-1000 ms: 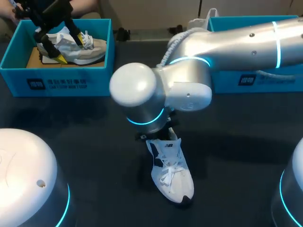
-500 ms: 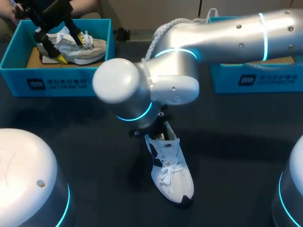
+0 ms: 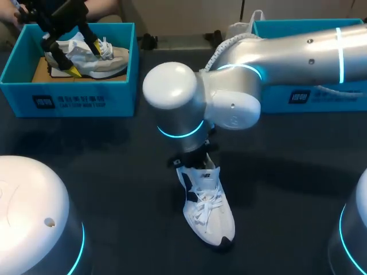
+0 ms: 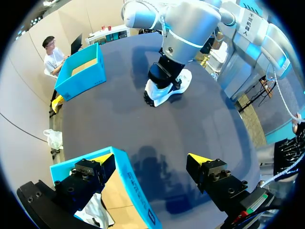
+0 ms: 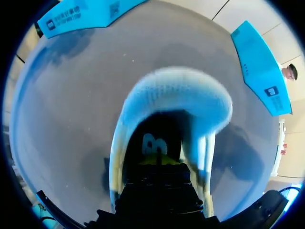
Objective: Take the shoe out of the shoebox, open the shoe tongue, remove and reinsert the insole, then place the shoe into the shoebox
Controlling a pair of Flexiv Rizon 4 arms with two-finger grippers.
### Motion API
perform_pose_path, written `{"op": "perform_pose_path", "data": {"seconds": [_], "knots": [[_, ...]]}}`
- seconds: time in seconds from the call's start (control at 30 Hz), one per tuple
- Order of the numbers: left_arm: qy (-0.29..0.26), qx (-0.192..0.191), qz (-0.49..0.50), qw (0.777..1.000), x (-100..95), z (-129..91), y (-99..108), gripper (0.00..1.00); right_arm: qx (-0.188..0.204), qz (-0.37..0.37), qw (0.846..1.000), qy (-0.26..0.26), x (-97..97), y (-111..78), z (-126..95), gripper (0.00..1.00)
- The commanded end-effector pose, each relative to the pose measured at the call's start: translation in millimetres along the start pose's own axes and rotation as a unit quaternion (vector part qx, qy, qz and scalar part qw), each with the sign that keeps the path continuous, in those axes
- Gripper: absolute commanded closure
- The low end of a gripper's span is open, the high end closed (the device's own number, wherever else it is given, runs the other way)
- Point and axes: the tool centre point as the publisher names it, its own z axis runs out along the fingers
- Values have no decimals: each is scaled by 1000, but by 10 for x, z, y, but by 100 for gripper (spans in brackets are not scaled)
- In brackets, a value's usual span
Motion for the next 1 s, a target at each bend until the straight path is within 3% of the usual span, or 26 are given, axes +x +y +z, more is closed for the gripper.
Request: {"op": "perform_pose_path", "data": {"seconds": [0.03, 0.2, 0.43, 0.73, 1.0], "knots": [[0, -1, 0, 1000, 3, -3, 2, 0, -7, 5, 1000, 15, -32, -195, -59, 100], [0, -1, 0, 1000, 3, -3, 2, 0, -29, 10, 999, 18, -78, -207, -191, 100], [0, -1, 0, 1000, 3, -3, 2, 0, -53, -7, 998, 30, -124, -8, -303, 100], [0, -1, 0, 1000, 3, -3, 2, 0, -17, -26, 998, 54, -185, -42, -294, 100], [0, -1, 0, 1000, 3, -3, 2, 0, 13, -50, 998, 46, -75, -188, -311, 100]]}}
